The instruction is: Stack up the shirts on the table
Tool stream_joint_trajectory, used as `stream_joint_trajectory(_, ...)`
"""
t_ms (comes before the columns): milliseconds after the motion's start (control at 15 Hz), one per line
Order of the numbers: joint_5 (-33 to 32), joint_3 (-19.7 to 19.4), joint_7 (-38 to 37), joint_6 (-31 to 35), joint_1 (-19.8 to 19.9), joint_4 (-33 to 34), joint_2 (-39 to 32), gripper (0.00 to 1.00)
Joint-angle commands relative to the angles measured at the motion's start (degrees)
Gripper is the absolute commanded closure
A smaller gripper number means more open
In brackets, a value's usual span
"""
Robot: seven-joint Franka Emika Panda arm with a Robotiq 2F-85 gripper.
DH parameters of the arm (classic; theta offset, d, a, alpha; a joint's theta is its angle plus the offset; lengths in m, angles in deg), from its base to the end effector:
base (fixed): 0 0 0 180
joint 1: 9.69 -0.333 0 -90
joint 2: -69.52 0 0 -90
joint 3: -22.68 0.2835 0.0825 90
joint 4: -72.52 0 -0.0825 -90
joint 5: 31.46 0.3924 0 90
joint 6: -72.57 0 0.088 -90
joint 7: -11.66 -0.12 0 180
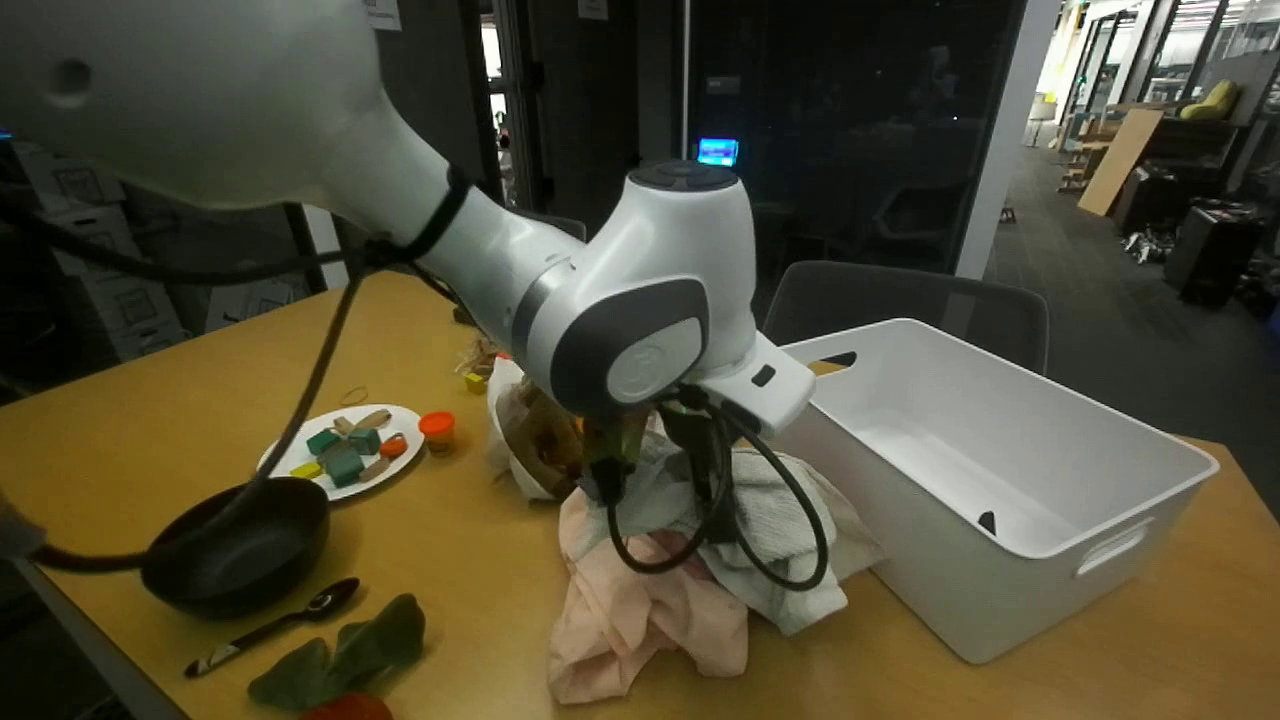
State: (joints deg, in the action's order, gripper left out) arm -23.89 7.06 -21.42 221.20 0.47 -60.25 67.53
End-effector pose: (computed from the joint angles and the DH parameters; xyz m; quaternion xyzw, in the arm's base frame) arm 0.4883 -0.2379 0.3010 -0.8377 0.5313 -0.1188 0.0440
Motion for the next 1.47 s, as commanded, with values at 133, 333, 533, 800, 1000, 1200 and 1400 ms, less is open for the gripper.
stream_joint_trajectory(133,7.3,1.7,20.8,-5.0,0.3,-6.1,8.2,1.00)
stream_joint_trajectory(333,11.9,2.1,31.1,-8.7,-0.6,-7.0,7.3,1.00)
stream_joint_trajectory(533,12.8,3.1,38.9,-11.9,-1.2,-8.5,6.4,1.00)
stream_joint_trajectory(800,11.7,4.9,46.4,-15.9,-2.2,-8.1,1.9,1.00)
stream_joint_trajectory(1000,8.5,6.7,48.8,-18.6,-2.7,-6.4,-3.2,1.00)
stream_joint_trajectory(1200,5.0,8.0,49.3,-20.0,-2.6,-4.8,-5.8,0.75)
stream_joint_trajectory(1400,2.5,8.4,48.1,-19.7,-2.5,-3.7,-6.0,0.60)
